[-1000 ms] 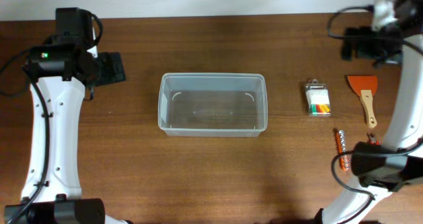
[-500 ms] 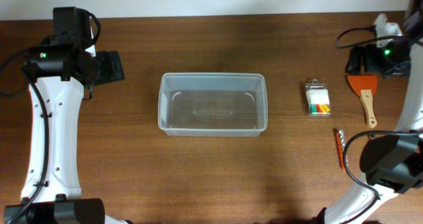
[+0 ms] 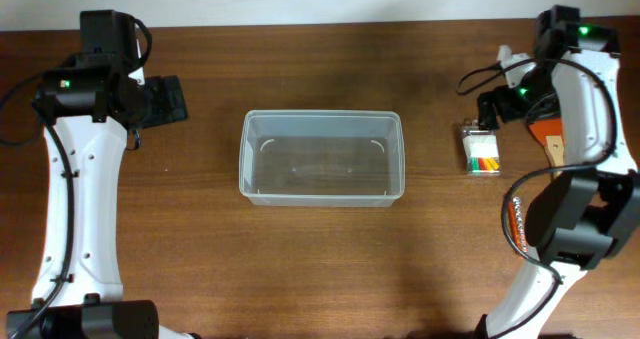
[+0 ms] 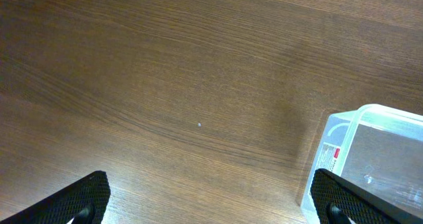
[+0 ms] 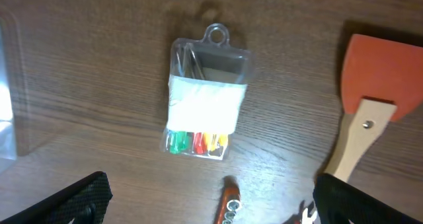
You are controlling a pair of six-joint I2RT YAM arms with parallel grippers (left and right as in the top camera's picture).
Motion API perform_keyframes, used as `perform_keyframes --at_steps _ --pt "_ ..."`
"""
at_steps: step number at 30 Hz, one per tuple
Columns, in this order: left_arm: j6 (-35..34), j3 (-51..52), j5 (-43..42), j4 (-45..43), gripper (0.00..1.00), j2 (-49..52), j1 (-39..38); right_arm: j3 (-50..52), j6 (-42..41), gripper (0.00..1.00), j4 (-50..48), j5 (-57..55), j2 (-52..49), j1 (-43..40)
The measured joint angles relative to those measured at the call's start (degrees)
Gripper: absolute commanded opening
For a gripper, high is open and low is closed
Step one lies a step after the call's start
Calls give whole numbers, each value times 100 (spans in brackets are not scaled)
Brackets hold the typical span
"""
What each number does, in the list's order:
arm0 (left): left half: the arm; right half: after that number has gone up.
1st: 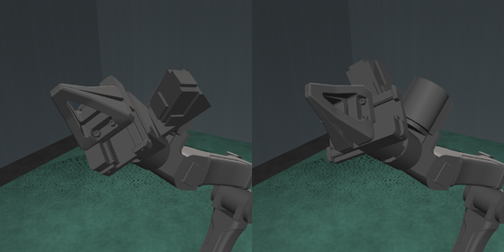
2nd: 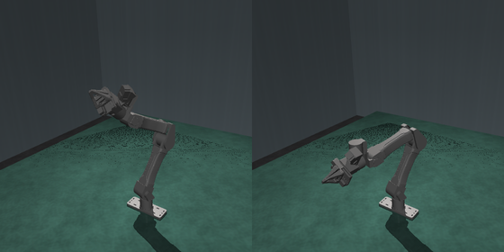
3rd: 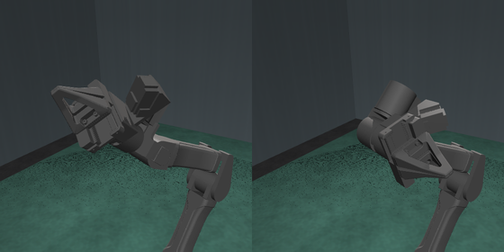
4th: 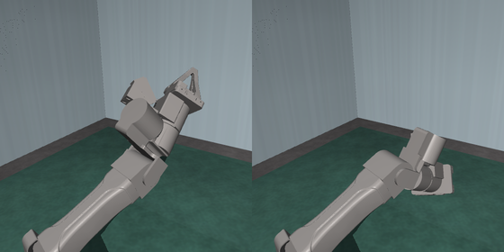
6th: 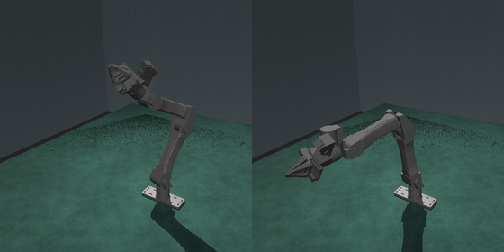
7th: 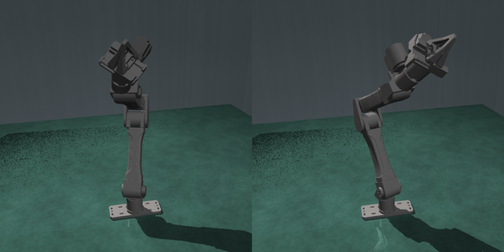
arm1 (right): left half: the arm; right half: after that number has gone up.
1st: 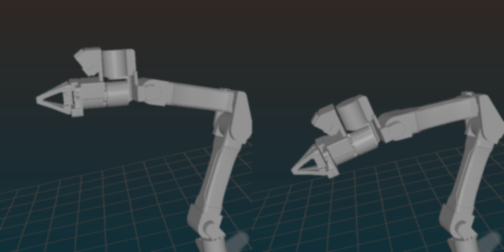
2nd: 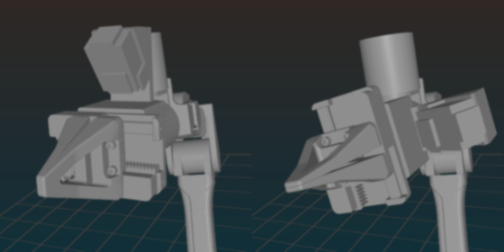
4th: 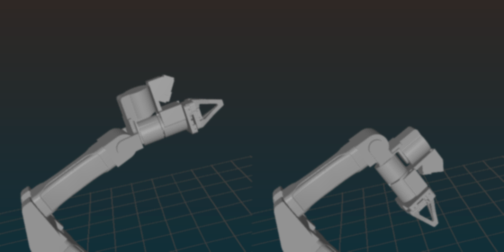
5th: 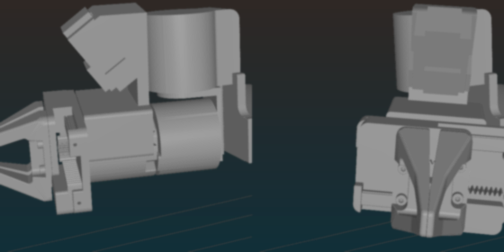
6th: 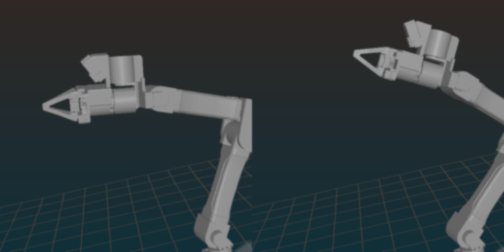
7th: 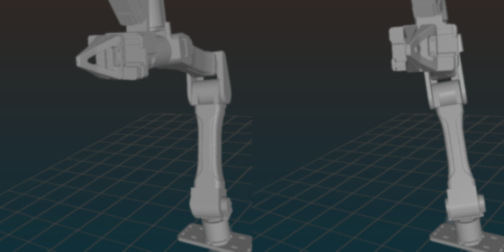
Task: Pack container
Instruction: 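Move the right gripper over the clear box of coloured pins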
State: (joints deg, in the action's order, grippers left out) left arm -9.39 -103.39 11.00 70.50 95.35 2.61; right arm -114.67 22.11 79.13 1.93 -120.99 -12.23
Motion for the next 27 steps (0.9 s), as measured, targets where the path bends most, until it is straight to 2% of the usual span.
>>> perform_keyframes --at_steps 13,27 --pt "-2 0 2 4 99 0 0 15 -345 99 -101 -68 -651 -4" --pt "-2 0 2 63 99 0 0 105 -420 99 -330 118 -859 -4"
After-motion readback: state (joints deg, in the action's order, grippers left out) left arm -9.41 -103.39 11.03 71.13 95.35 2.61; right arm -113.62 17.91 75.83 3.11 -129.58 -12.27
